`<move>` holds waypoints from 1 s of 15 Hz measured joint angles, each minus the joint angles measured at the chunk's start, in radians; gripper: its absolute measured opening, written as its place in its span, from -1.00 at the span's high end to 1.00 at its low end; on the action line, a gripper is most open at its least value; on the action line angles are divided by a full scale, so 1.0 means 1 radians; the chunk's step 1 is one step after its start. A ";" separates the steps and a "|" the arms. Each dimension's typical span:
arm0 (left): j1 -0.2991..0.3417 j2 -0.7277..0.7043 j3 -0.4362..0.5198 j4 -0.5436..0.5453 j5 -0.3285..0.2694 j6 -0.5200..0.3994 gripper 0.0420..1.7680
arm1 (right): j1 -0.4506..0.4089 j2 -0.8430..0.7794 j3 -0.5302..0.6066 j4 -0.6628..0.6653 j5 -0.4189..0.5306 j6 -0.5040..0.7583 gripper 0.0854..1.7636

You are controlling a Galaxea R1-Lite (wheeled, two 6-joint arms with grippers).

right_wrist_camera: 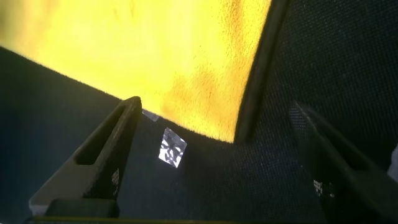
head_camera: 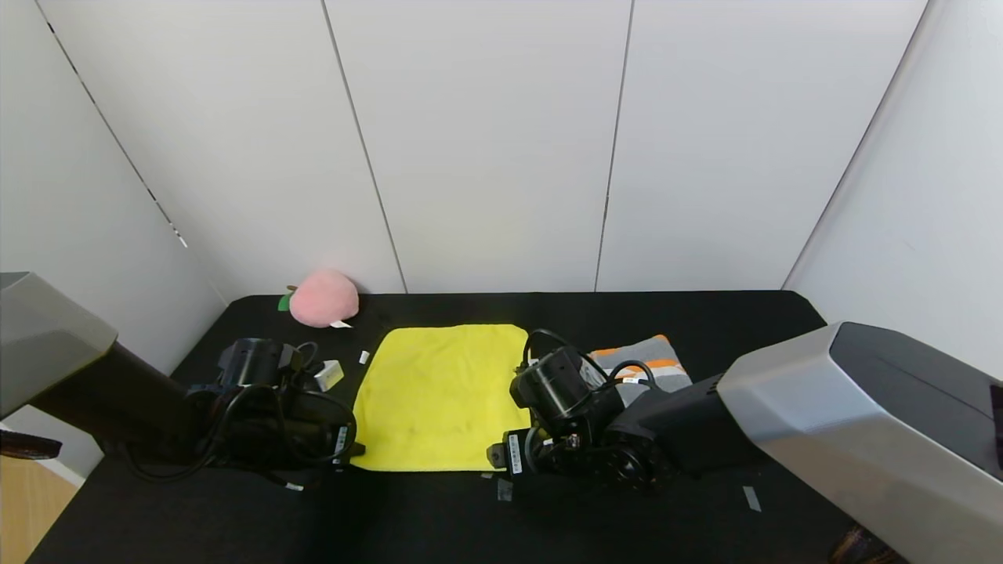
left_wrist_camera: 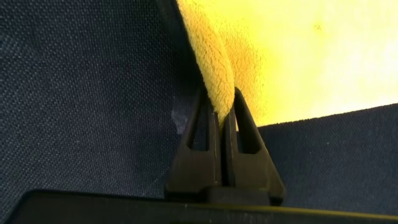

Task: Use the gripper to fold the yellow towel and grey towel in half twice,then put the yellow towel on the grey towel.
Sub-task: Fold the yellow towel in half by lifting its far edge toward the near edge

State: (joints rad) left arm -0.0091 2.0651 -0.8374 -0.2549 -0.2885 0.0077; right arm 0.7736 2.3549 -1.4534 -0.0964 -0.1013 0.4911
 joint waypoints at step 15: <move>0.000 -0.002 0.000 -0.003 -0.001 -0.001 0.90 | 0.037 0.036 -0.024 0.000 0.000 0.024 -0.92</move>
State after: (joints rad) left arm -0.0091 2.0634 -0.8374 -0.2583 -0.2898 0.0062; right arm 0.8104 2.3904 -1.4772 -0.0964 -0.1017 0.5153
